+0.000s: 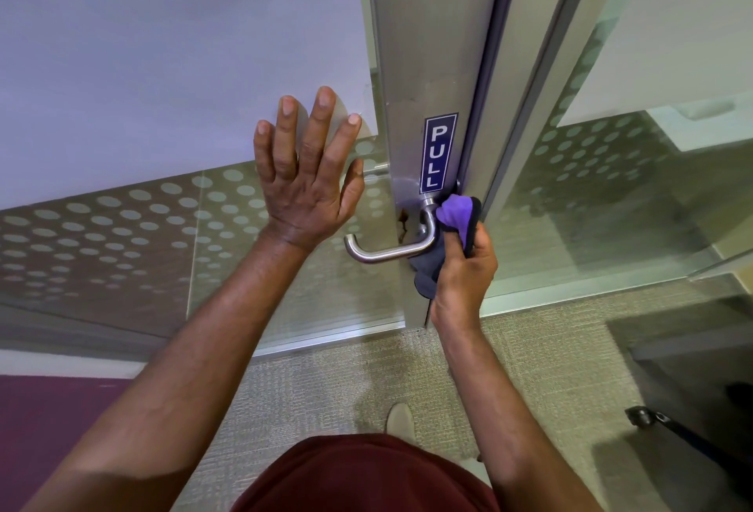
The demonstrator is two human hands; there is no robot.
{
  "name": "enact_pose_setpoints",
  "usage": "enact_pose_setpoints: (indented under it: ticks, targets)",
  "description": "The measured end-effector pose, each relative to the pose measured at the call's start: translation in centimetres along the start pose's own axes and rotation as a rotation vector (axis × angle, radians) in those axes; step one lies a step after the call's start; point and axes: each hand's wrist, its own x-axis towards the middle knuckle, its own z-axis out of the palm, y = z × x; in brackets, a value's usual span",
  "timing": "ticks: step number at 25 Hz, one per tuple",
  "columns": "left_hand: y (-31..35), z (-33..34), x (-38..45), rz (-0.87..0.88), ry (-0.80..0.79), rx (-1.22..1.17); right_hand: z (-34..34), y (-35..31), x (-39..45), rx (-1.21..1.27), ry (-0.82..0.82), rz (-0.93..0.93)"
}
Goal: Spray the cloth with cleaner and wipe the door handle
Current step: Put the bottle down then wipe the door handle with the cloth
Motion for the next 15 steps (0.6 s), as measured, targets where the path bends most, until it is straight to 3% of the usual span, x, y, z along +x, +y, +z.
enact_pose_setpoints:
  ticks: [5, 10, 15]
  targets:
    - [0.0, 0.1, -0.1, 0.009, 0.008, 0.002, -1.3, 3.2, 0.7, -0.283, -0.043, -0.169]
    - [0.1, 0.0, -0.1, -0.001, 0.004, 0.001, -2.2, 7.0, 0.8, -0.424, 0.021, -0.007]
    - [0.1, 0.1, -0.1, 0.013, 0.014, -0.003, -2.4, 8.6, 0.5, -0.5, -0.037, -0.053]
